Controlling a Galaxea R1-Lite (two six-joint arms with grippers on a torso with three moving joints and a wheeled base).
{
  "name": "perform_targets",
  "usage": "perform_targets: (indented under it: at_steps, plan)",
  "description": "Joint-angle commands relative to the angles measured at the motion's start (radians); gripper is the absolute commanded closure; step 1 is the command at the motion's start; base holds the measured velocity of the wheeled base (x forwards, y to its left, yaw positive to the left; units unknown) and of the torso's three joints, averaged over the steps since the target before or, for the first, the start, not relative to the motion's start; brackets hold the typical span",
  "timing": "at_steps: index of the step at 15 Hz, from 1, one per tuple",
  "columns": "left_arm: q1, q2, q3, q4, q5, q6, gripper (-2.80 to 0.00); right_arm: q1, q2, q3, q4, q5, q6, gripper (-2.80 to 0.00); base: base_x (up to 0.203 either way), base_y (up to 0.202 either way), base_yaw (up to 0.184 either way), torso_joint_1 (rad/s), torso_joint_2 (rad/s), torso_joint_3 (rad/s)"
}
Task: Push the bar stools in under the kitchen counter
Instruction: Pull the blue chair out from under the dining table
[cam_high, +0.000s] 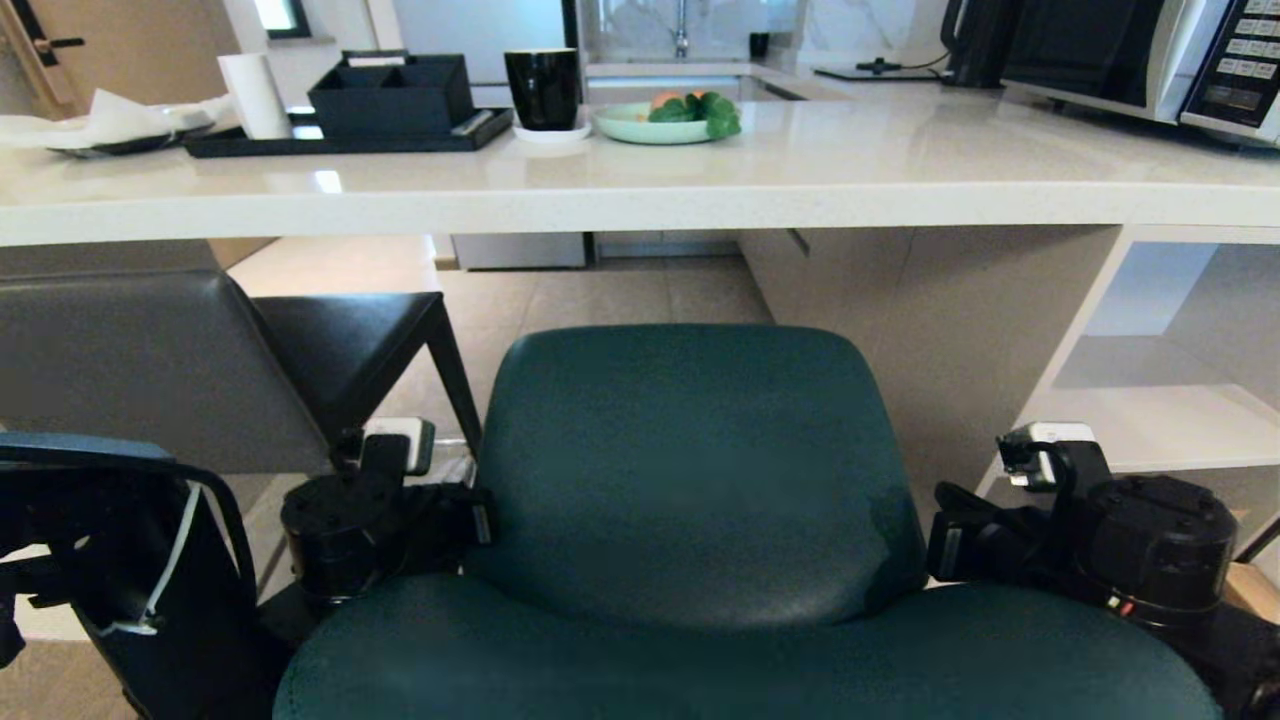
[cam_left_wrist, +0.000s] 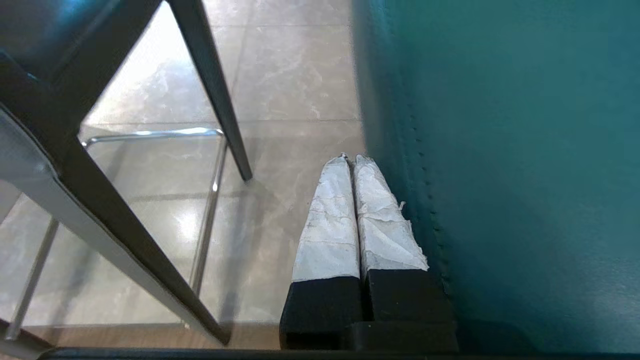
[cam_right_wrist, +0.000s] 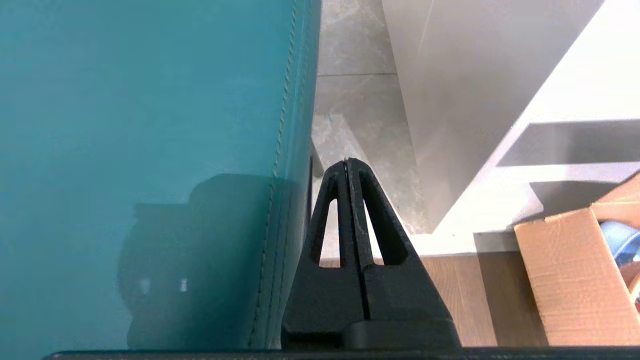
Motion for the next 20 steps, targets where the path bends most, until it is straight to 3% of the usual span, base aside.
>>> perform_targets:
  at_steps: [1,3,11,13,20]
  plan:
    - [0.04,0.009,-0.028,-0.008,0.006,0.01,0.0,-0.01,0.008,-0.041,0.005,-0.003,0.001,0.0,0.0,0.0,0.0,0.0,0.0,0.0]
    - [0.082,-0.004,-0.052,-0.008,-0.002,0.023,0.0,-0.014,0.007,-0.053,0.019,-0.003,0.001,0.0,0.0,0.0,0.0,0.0,0.0,0.0]
    - [0.128,0.056,-0.177,-0.008,-0.012,0.045,0.0,-0.068,0.088,-0.121,0.02,-0.002,0.009,0.0,0.0,0.0,0.0,0.0,0.0,0.0]
    - [0.16,0.075,-0.228,-0.008,-0.052,0.067,0.0,-0.064,0.08,-0.109,0.021,-0.003,0.005,0.0,0.0,0.0,0.0,0.0,0.0,0.0]
    - [0.164,0.151,-0.373,-0.008,-0.063,0.074,0.0,0.005,-0.062,-0.076,0.136,-0.004,0.003,0.0,0.0,0.0,0.0,0.0,0.0,0.0]
